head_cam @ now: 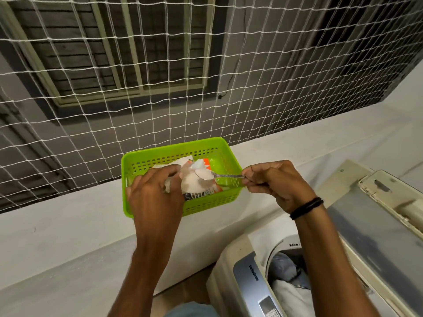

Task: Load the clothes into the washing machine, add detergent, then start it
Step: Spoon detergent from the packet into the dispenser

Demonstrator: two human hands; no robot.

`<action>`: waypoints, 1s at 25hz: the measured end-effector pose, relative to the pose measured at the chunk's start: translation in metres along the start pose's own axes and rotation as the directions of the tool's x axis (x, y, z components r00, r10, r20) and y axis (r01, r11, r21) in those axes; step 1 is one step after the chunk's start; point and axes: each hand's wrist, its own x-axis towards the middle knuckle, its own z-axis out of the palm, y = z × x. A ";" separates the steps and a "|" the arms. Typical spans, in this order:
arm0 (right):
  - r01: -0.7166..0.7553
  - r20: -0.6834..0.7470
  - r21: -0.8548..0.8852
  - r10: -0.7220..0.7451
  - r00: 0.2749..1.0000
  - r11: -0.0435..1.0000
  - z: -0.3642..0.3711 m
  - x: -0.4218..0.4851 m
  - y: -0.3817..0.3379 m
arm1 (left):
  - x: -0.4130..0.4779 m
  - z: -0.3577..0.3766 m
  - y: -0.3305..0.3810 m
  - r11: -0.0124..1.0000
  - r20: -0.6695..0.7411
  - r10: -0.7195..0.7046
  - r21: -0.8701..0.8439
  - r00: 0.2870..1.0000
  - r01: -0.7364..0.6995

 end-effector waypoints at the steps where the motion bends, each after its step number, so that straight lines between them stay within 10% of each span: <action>1: 0.001 -0.023 0.016 -0.001 1.000 1.000 -0.007 -0.004 0.002 | -0.002 0.003 0.003 0.999 0.005 0.016 -0.028 1.000 -0.016; 10: -0.003 -0.374 0.157 0.062 0.925 0.988 -0.110 -0.067 0.055 | -0.047 0.063 0.058 0.947 0.192 0.238 -0.264 0.952 -0.184; 16: -0.036 -0.651 0.294 0.227 0.724 0.955 -0.186 -0.117 0.131 | -0.098 0.133 0.095 0.905 0.471 0.363 -0.385 0.804 -0.183; 20: -0.039 -0.751 0.397 0.349 0.560 0.917 -0.235 -0.141 0.194 | -0.144 0.202 0.109 0.945 0.794 0.267 -0.327 0.546 0.014; 25: -0.135 -0.829 0.404 0.424 0.364 0.905 -0.271 -0.145 0.282 | -0.213 0.299 0.128 0.896 0.996 -0.078 0.086 -0.036 0.436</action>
